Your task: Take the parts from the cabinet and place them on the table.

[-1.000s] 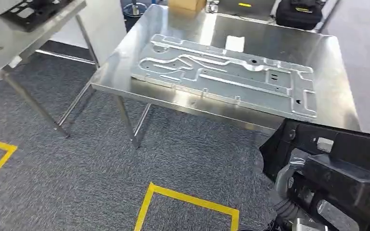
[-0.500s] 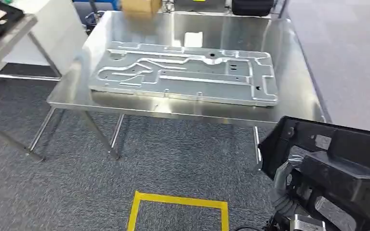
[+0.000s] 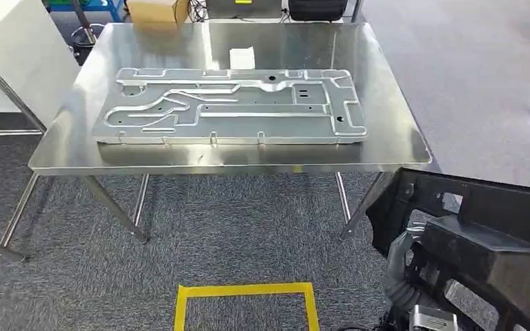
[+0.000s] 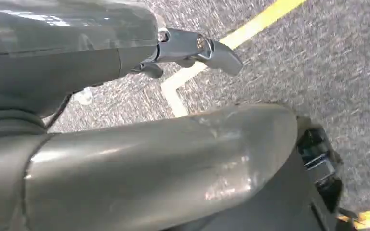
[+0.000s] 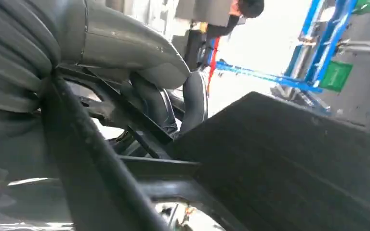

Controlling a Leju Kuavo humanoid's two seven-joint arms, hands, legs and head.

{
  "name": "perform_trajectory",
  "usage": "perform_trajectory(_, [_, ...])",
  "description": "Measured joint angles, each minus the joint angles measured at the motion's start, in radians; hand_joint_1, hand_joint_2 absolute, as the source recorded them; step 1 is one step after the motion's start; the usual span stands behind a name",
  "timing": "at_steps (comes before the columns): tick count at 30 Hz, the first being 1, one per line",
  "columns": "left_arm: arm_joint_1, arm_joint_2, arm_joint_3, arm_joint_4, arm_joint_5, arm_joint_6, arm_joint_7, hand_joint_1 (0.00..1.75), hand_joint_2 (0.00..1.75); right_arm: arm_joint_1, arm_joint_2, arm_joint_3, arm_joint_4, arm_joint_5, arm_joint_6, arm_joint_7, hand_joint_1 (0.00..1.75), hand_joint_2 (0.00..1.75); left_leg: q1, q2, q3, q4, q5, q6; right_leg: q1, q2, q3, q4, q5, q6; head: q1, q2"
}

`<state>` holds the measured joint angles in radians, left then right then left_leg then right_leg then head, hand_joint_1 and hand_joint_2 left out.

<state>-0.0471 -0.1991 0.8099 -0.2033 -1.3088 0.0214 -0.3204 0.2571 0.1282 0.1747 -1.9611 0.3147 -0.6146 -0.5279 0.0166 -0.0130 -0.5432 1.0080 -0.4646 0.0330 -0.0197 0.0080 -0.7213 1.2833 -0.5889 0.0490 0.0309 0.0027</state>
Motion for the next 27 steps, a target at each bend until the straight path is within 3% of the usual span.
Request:
perform_trajectory(1, [0.001, 0.000, 0.006, 0.000, 0.003, 0.000, 0.027, 0.00, 0.00, 0.000, 0.000, 0.000, 0.004, 0.000, -0.002, 0.002, 1.75, 1.75, 0.000, 0.008, 0.000, 0.000, -0.001, -0.002, -0.004, -0.002, -0.014, 0.021, 0.007, 0.005, 0.001, 0.000])
perform_trajectory(2, [0.001, 0.000, 0.011, 0.000, 0.009, -0.003, 0.038, 0.00, 0.00, 0.000, -0.001, 0.000, 0.006, 0.000, -0.002, 0.003, 1.75, 1.75, 0.000, 0.013, 0.001, 0.001, -0.003, -0.005, -0.008, -0.005, 0.001, -0.013, 0.038, 0.007, 0.000, 0.000])
perform_trajectory(4, [-0.002, 0.000, 0.022, 0.000, 0.023, -0.021, 0.046, 0.00, 0.00, -0.001, -0.001, 0.000, 0.009, 0.005, -0.002, 0.005, 1.75, 1.75, 0.002, 0.017, 0.004, 0.006, -0.009, -0.012, -0.012, -0.010, 0.087, -0.175, 0.125, 0.008, 0.000, 0.000])
perform_trajectory(5, [-0.004, 0.000, 0.026, 0.000, 0.031, -0.029, 0.046, 0.00, 0.00, -0.002, -0.001, 0.001, 0.010, 0.008, -0.001, 0.005, 1.75, 1.75, 0.002, 0.018, 0.007, 0.007, -0.018, -0.019, -0.012, -0.018, 0.129, -0.259, 0.137, 0.005, 0.001, 0.000])
perform_trajectory(6, [-0.006, 0.001, 0.033, 0.000, 0.039, -0.037, 0.042, 0.00, 0.00, -0.004, -0.001, 0.003, 0.012, 0.010, -0.001, 0.005, 1.75, 1.75, -0.004, 0.020, 0.002, 0.005, -0.028, -0.027, -0.001, -0.020, 0.131, -0.262, 0.113, -0.006, 0.000, 0.000])
perform_trajectory(7, [-0.007, 0.002, 0.040, 0.000, 0.046, -0.040, 0.037, 0.00, 0.00, -0.004, -0.001, 0.005, 0.013, 0.013, 0.000, 0.005, 1.75, 1.75, -0.004, 0.019, 0.007, 0.002, -0.040, -0.035, -0.001, -0.016, 0.133, -0.264, 0.106, -0.019, -0.001, 0.000])
perform_trajectory(9, [-0.009, 0.002, 0.051, 0.000, 0.053, -0.047, 0.031, 0.00, 0.00, -0.003, -0.001, 0.007, 0.015, 0.016, 0.003, 0.005, 1.75, 1.75, -0.004, 0.021, 0.019, -0.007, -0.047, -0.047, 0.004, -0.013, 0.136, -0.265, 0.098, -0.033, -0.001, 0.000])
perform_trajectory(11, [-0.011, 0.002, 0.060, 0.000, 0.056, -0.049, 0.028, 0.00, 0.00, 0.000, -0.001, 0.009, 0.015, 0.017, 0.006, 0.005, 1.75, 1.75, 0.001, 0.024, 0.035, 0.012, -0.052, -0.058, -0.001, -0.006, 0.164, -0.277, 0.105, -0.051, -0.002, 0.000])
perform_trajectory(12, [-0.011, 0.002, 0.064, 0.000, 0.059, -0.050, 0.027, 0.00, 0.00, -0.002, -0.001, 0.012, 0.015, 0.017, 0.006, 0.005, 1.75, 1.75, 0.000, 0.022, 0.011, 0.061, -0.070, -0.057, -0.001, -0.007, 0.177, -0.279, 0.095, -0.061, -0.010, 0.000])
perform_trajectory(14, [-0.010, 0.002, 0.068, 0.000, 0.060, -0.051, 0.027, 0.00, 0.00, -0.002, -0.001, 0.015, 0.017, 0.017, 0.006, 0.005, 1.75, 1.75, 0.002, 0.022, -0.090, 0.228, -0.130, -0.057, 0.006, -0.009, 0.200, -0.279, 0.078, -0.073, -0.014, 0.000])
perform_trajectory(15, [-0.006, 0.002, 0.069, 0.000, 0.060, -0.051, 0.027, 0.00, 0.00, -0.002, -0.001, 0.016, 0.019, 0.017, 0.008, 0.005, 1.75, 1.75, 0.001, 0.022, -0.150, 0.309, -0.144, -0.057, 0.010, -0.007, 0.212, -0.279, 0.065, -0.077, -0.015, 0.000])
perform_trajectory(16, [-0.002, 0.002, 0.071, 0.000, 0.060, -0.051, 0.027, 0.00, 0.00, -0.001, -0.001, 0.017, 0.022, 0.017, 0.009, 0.005, 1.75, 1.75, 0.001, 0.022, -0.190, 0.340, -0.126, -0.055, 0.014, -0.003, 0.227, -0.279, 0.054, -0.078, -0.015, 0.000])
perform_trajectory(17, [0.002, 0.002, 0.073, 0.000, 0.060, -0.051, 0.027, 0.00, 0.00, -0.001, -0.001, 0.018, 0.024, 0.017, 0.009, 0.005, 1.75, 1.75, 0.001, 0.021, -0.203, 0.318, -0.081, -0.052, 0.017, 0.002, 0.244, -0.279, 0.039, -0.079, -0.014, 0.000])
perform_trajectory(19, [0.005, 0.002, 0.075, 0.000, 0.060, -0.051, 0.027, 0.00, 0.00, -0.001, -0.001, 0.021, 0.026, 0.017, 0.008, 0.005, 1.75, 1.75, -0.005, 0.019, -0.175, 0.166, 0.048, -0.037, 0.024, 0.010, 0.285, -0.280, 0.008, -0.078, -0.017, 0.000])
perform_trajectory(20, [0.007, 0.003, 0.075, 0.000, 0.060, -0.051, 0.027, 0.00, 0.00, -0.001, -0.001, 0.023, 0.026, 0.017, 0.007, 0.005, 1.75, 1.75, -0.008, 0.016, -0.158, 0.080, 0.110, -0.023, 0.026, 0.010, 0.303, -0.280, -0.010, -0.077, -0.017, 0.000])
perform_trajectory(21, [0.009, 0.008, 0.077, 0.000, 0.060, -0.051, 0.027, 0.00, 0.00, -0.001, -0.001, 0.023, 0.029, 0.018, 0.006, 0.005, 1.75, 1.75, -0.014, 0.013, -0.147, 0.092, 0.085, -0.013, 0.024, 0.009, 0.309, -0.282, -0.023, -0.071, -0.006, 0.000])
perform_trajectory(22, [0.009, 0.006, 0.079, 0.000, 0.060, -0.051, 0.026, 0.00, 0.00, -0.002, -0.002, 0.023, 0.029, 0.018, 0.005, 0.004, 1.75, 1.75, -0.023, 0.015, -0.129, 0.064, 0.071, -0.010, 0.020, 0.017, 0.316, -0.284, -0.032, -0.060, -0.003, 0.000])
perform_trajectory(23, [0.001, 0.006, 0.080, 0.000, 0.061, -0.049, 0.027, 0.00, 0.00, -0.001, -0.002, 0.024, 0.029, 0.017, 0.005, 0.005, 1.75, 1.75, -0.030, 0.015, -0.118, 0.064, 0.055, -0.009, 0.011, 0.015, 0.329, -0.298, -0.039, -0.050, -0.008, 0.000])
perform_trajectory(24, [0.000, 0.008, 0.080, 0.000, 0.061, -0.048, 0.027, 0.00, 0.00, -0.001, -0.002, 0.025, 0.029, 0.018, 0.006, 0.006, 1.75, 1.75, -0.033, 0.014, -0.102, 0.046, 0.042, -0.002, 0.010, 0.014, 0.346, -0.292, -0.028, -0.045, -0.011, 0.000])
perform_trajectory(25, [-0.001, 0.008, 0.080, 0.000, 0.060, -0.045, 0.027, 0.00, 0.00, -0.005, -0.002, 0.026, 0.029, 0.019, 0.007, 0.005, 1.75, 1.75, -0.032, 0.013, -0.076, 0.028, 0.034, 0.004, 0.009, 0.013, 0.333, -0.249, 0.007, -0.040, -0.011, 0.000])
perform_trajectory(27, [-0.004, 0.011, 0.081, 0.000, 0.060, -0.043, 0.025, 0.00, 0.00, -0.005, -0.002, 0.027, 0.029, 0.022, 0.009, 0.006, 1.75, 1.75, -0.021, 0.014, -0.011, -0.010, 0.015, 0.010, 0.007, 0.005, 0.236, -0.068, 0.103, -0.028, -0.009, 0.000])
